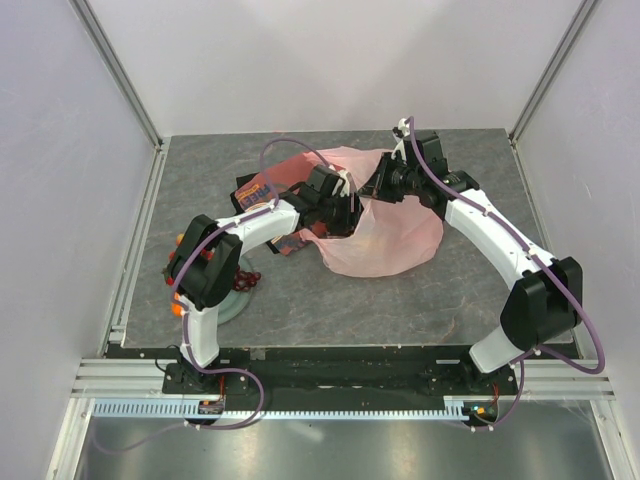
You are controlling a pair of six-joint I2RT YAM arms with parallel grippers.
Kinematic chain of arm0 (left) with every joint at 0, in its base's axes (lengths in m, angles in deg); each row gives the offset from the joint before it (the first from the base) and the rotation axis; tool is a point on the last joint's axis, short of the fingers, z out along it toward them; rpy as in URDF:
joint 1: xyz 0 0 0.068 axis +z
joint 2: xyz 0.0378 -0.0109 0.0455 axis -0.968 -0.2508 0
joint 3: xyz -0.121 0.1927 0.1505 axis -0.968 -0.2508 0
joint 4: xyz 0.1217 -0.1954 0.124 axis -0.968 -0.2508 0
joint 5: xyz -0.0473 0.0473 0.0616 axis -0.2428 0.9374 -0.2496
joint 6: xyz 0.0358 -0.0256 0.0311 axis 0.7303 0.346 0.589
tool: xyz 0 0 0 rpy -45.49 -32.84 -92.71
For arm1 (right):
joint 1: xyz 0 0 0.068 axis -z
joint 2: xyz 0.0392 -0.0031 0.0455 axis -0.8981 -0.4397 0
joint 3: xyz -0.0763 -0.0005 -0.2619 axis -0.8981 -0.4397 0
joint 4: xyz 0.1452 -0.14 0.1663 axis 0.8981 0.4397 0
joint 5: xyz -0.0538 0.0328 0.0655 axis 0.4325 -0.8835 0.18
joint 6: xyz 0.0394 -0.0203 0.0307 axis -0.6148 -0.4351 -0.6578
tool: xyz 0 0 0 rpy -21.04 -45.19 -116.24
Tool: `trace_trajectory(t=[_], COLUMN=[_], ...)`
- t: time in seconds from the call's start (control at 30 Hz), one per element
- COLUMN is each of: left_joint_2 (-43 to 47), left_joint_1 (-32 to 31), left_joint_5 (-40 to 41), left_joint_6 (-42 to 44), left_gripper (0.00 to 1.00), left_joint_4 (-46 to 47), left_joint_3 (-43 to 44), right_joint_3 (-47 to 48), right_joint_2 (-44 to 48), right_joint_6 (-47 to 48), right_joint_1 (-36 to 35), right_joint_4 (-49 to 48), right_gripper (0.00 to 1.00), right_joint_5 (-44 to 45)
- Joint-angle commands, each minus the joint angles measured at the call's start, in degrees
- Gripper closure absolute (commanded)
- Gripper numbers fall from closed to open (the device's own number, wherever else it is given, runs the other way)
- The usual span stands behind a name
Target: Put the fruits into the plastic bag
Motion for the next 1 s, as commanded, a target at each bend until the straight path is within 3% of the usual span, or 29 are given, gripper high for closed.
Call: trace_trajectory(t=[0.0, 0.07, 0.17, 0.4, 0.77, 0.97], left_joint_2=[3.6, 4.7, 6.4, 9.9, 26.3, 29.1], left_joint_1=[-0.3, -0.3, -0.3, 0.1, 1.2, 1.4], left_joint_5=[-0.5, -0.6, -0.5, -0.4, 3.5, 6.7], left_joint_6=[4.0, 4.5, 4.9, 6.1, 7.0, 5.7], left_gripper=[0.31, 0.22, 0.18, 0.14, 0.09, 0.08], left_joint_4=[0.9, 0.8, 0.8, 0.4, 0.7, 0.3], left_joint_3=[1.4, 1.2, 0.7, -1.5, -11.1, -11.4], right_joint_3=[-0.1, -0.1, -0.2, -0.5, -3.7, -4.3], right_joint_2=[1.3, 1.3, 1.4, 1.7, 4.9, 4.8], right_joint_6=[0.0, 0.1, 0.2, 0.5, 7.3, 10.1], right_joint_1=[0.2, 0.2, 0.3, 0.3, 2.0, 2.3], right_joint_4=[-1.6, -1.6, -1.5, -1.2, 6.3, 9.3], right_gripper=[0.97, 0.97, 0.97, 0.97, 0.96, 0.96], right_joint_5=[-0.2, -0.2, 0.1, 0.5, 7.2, 8.3])
